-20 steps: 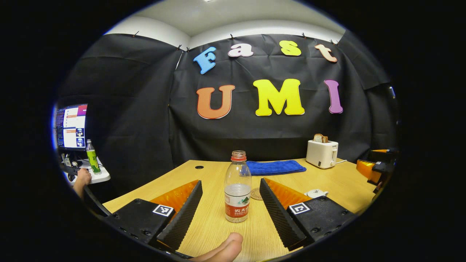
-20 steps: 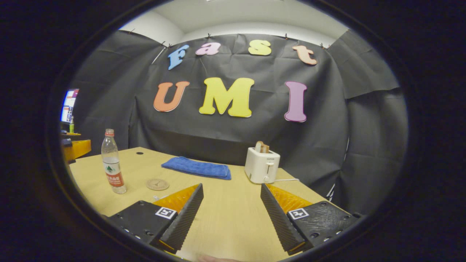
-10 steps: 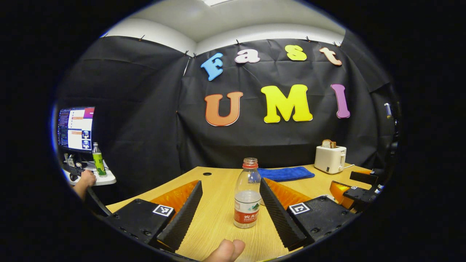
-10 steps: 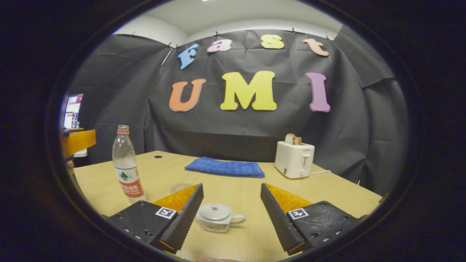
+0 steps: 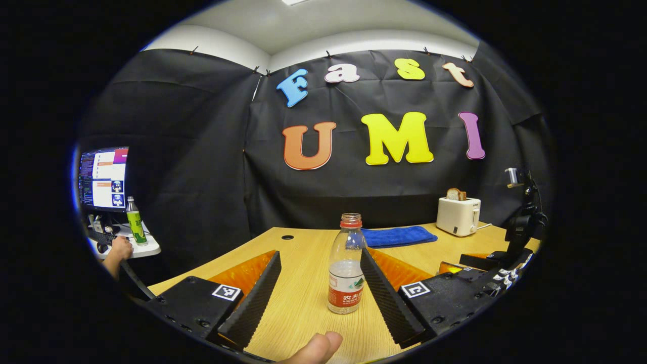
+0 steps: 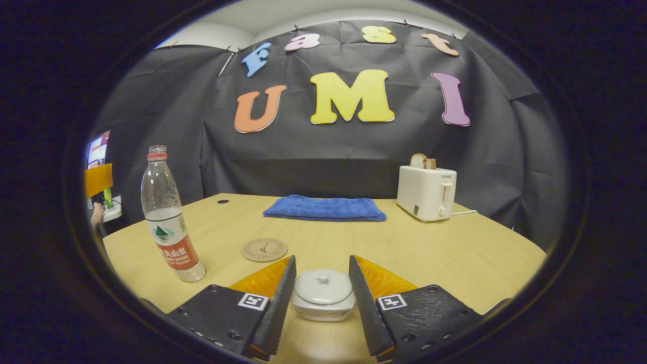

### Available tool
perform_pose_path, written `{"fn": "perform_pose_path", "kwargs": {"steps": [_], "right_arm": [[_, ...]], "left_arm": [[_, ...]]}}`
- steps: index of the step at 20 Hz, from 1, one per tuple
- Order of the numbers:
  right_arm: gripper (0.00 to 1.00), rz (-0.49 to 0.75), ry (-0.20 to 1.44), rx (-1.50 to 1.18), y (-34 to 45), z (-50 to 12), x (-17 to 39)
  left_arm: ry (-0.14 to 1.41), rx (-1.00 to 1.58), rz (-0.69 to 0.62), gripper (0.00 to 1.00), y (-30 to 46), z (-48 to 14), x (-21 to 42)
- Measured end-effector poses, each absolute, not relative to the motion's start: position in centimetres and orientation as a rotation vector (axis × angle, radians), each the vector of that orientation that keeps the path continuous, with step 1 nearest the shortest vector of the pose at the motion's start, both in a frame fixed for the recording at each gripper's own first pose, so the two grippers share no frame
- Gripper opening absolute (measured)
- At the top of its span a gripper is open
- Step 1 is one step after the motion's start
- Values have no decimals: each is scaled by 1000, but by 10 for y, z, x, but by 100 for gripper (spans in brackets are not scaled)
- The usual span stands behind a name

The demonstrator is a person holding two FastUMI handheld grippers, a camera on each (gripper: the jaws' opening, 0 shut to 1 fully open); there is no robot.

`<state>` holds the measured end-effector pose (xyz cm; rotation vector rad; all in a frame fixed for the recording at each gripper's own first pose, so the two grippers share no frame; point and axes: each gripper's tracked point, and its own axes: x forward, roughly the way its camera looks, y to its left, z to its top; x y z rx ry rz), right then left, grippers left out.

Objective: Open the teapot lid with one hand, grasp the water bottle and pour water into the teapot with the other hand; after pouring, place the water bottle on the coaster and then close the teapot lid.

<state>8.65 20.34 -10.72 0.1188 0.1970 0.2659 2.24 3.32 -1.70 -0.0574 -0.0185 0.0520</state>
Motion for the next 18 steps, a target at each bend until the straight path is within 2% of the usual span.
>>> {"fn": "perform_pose_path", "kwargs": {"steps": [1, 3, 5, 6, 7, 8, 11, 12, 16, 17, 18], "right_arm": [[62, 267, 185, 114, 204, -106, 85], [62, 273, 176, 98, 205, -104, 84], [53, 275, 176, 79, 207, -105, 88], [54, 278, 180, 80, 209, -107, 90], [45, 275, 176, 79, 210, -106, 91], [44, 286, 174, 77, 211, -105, 92], [10, 235, 161, 99, 203, -106, 95], [5, 240, 167, 88, 205, -107, 96], [5, 246, 149, 80, 205, -106, 102], [0, 248, 149, 86, 203, -105, 98], [0, 248, 146, 80, 205, -105, 97]], "left_arm": [[-16, -60, 44, 99, 32, -18, 23], [-5, -57, 36, 99, 29, -22, 25], [-4, -42, 43, 99, 31, -23, 26], [-3, -36, 50, 99, 34, -23, 25], [-4, -30, 56, 99, 36, -23, 25], [-6, -29, 64, 99, 39, -23, 25], [-6, -48, 61, 99, 42, -22, 24], [-7, -48, 70, 99, 44, -22, 25], [20, -63, 66, 99, 44, -31, 29], [31, -65, 61, 99, 43, -34, 30], [34, -67, 47, 99, 41, -36, 32]]}}
